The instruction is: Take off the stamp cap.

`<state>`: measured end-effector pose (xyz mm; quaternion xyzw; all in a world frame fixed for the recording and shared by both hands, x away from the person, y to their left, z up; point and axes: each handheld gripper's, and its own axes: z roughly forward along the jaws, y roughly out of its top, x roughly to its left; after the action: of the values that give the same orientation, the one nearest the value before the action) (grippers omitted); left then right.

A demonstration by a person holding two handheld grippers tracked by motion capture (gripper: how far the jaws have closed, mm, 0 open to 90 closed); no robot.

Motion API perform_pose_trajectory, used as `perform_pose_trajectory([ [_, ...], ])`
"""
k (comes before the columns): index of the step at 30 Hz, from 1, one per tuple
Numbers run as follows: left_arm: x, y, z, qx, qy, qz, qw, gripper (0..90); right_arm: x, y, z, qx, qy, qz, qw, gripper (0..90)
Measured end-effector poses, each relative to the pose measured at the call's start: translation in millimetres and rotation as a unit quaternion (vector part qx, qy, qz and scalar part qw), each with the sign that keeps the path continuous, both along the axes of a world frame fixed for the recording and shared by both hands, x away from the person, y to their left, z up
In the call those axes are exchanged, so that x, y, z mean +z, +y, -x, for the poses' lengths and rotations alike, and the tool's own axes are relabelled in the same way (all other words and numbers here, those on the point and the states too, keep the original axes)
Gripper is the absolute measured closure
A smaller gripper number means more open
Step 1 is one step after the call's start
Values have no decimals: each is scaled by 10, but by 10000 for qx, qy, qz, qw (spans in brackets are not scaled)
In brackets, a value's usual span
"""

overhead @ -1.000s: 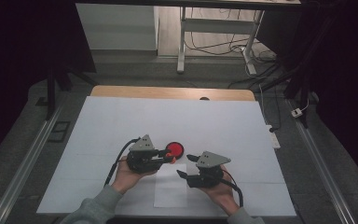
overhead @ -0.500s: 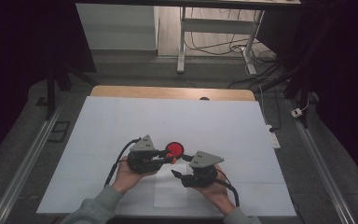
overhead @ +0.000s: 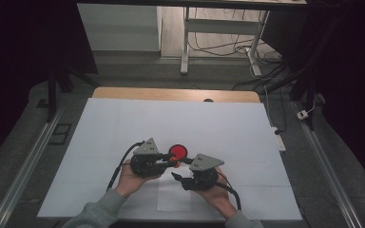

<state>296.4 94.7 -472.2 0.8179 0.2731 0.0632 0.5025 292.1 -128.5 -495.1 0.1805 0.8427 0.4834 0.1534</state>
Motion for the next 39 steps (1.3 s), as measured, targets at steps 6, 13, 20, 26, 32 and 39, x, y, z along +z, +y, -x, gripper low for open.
perform_pose_trajectory([
  [6,-5,-11,3,-19,13,-10,10000,724,-1,21,-1,-1,-30,12,10000,387],
  [13,-9,-24,7,-49,24,-12,10000,723,-12,54,-1,-23,-53,70,10000,442],
  [20,-7,-27,11,-54,19,4,10000,724,-19,69,-10,-78,-90,106,9999,512],
  [26,-7,-32,14,-66,20,14,10000,724,-26,74,-18,-108,-67,85,9999,554],
  [32,-9,-32,12,-73,25,1,10000,724,-30,76,-25,-91,-92,133,9998,620],
  [39,-11,-31,11,-78,37,-23,10000,724,-34,80,-28,-59,-84,147,9998,632],
])
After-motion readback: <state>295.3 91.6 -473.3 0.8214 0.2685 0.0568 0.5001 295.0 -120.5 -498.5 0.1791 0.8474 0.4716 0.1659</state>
